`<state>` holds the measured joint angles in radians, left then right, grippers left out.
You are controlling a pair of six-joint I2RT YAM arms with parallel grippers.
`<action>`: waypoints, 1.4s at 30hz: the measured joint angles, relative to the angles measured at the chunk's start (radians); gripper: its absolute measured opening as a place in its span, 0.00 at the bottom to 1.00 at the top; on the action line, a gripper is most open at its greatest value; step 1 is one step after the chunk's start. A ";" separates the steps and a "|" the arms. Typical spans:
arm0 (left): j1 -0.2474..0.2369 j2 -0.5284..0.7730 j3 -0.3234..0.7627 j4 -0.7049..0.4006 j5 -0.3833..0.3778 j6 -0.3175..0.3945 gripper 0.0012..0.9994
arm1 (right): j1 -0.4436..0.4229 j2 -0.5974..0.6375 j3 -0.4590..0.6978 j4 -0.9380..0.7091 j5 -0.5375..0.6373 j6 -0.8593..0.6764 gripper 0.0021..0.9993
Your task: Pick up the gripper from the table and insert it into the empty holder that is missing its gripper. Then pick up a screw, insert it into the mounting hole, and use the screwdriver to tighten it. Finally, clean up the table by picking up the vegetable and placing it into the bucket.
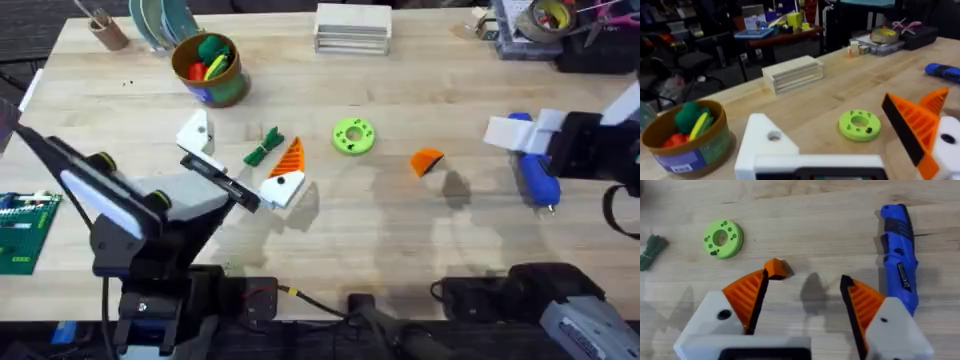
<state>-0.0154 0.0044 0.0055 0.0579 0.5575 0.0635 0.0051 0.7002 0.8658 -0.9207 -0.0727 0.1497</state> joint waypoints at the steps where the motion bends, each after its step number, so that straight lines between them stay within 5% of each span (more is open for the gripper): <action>1: 0.000 0.000 0.000 -0.019 0.000 0.000 0.99 | 0.000 0.000 0.000 0.000 0.000 0.000 0.93; 5: 0.000 0.000 0.000 -0.108 0.000 -0.001 0.99 | 0.000 0.000 0.000 0.000 0.000 0.000 0.93; 42: 0.000 0.001 0.000 -0.108 0.000 0.000 0.99 | 0.000 0.000 0.000 0.000 0.000 0.000 0.93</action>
<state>-0.0154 0.0055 0.0057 -0.0505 0.5579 0.0635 0.0051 0.7002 0.8658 -0.9207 -0.0727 0.1497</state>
